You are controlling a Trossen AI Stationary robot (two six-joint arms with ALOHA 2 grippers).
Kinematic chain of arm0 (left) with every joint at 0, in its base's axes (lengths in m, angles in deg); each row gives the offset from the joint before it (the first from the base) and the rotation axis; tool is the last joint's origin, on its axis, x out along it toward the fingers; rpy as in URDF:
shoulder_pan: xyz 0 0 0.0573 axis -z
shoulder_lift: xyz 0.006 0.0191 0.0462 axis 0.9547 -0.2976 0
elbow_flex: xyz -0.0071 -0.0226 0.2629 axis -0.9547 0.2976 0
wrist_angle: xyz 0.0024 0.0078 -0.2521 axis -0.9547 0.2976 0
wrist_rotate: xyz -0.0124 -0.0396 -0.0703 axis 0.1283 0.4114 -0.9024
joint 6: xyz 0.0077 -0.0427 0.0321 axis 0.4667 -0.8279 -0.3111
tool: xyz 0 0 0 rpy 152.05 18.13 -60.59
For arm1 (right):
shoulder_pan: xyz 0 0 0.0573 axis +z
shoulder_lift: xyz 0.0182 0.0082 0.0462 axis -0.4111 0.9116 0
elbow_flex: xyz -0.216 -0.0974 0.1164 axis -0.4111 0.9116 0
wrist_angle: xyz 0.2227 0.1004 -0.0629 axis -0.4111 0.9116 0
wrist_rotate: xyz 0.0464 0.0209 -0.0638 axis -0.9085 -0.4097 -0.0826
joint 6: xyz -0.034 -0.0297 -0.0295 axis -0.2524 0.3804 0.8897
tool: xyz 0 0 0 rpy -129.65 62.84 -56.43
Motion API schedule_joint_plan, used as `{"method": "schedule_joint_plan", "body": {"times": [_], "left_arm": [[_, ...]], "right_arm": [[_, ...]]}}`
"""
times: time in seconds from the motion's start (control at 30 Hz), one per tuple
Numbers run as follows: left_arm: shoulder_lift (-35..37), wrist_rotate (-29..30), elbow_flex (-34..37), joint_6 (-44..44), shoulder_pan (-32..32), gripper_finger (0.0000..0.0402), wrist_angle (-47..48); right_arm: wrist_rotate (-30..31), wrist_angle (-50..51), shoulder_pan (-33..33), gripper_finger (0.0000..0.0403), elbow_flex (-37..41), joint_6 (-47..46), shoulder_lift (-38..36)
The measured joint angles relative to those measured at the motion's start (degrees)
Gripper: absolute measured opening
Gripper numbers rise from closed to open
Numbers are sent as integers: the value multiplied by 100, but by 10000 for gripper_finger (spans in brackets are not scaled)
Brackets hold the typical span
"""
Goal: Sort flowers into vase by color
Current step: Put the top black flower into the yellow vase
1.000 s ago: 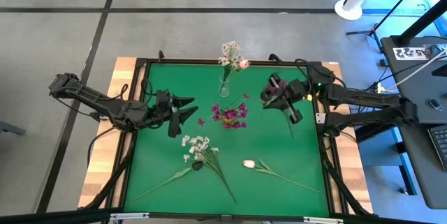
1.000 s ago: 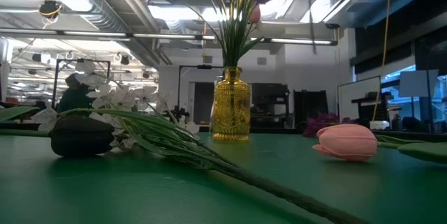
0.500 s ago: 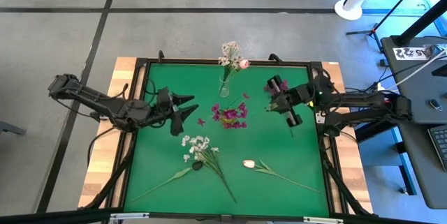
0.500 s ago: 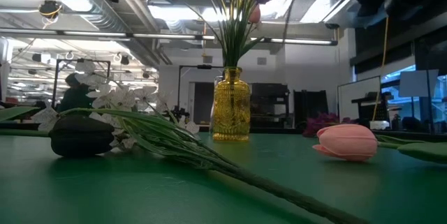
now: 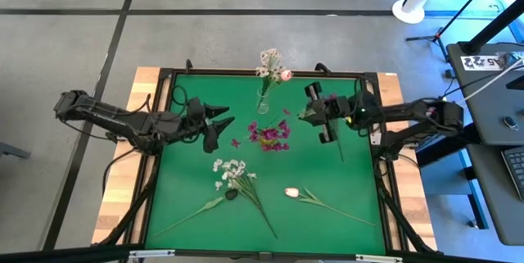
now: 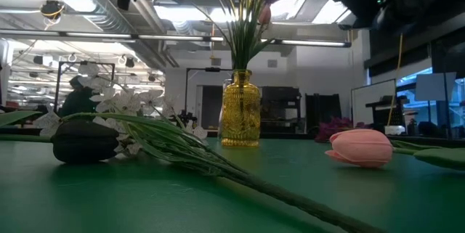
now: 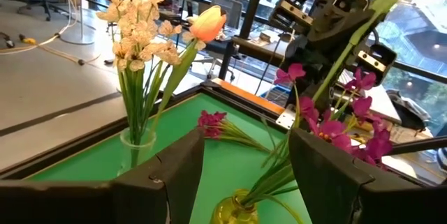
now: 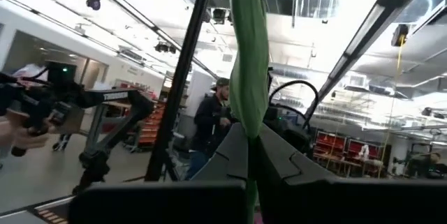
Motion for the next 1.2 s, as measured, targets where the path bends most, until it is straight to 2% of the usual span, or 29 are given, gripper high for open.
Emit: {"method": "schedule_joint_plan", "body": {"times": [0.2,0.53,1.0,1.2], "left_arm": [[0,0,0,66,-11,206,-1],[0,0,0,66,-6,206,0],[0,0,0,19,-6,206,-1],[0,0,0,3,-6,206,-1]], "right_arm": [[-106,-1,4,3,-305,-124,531],[-108,-363,4,3,-321,-284,1122],[-222,-239,4,3,-317,-472,1204],[-204,-551,1,3,-317,-426,1204]]}}
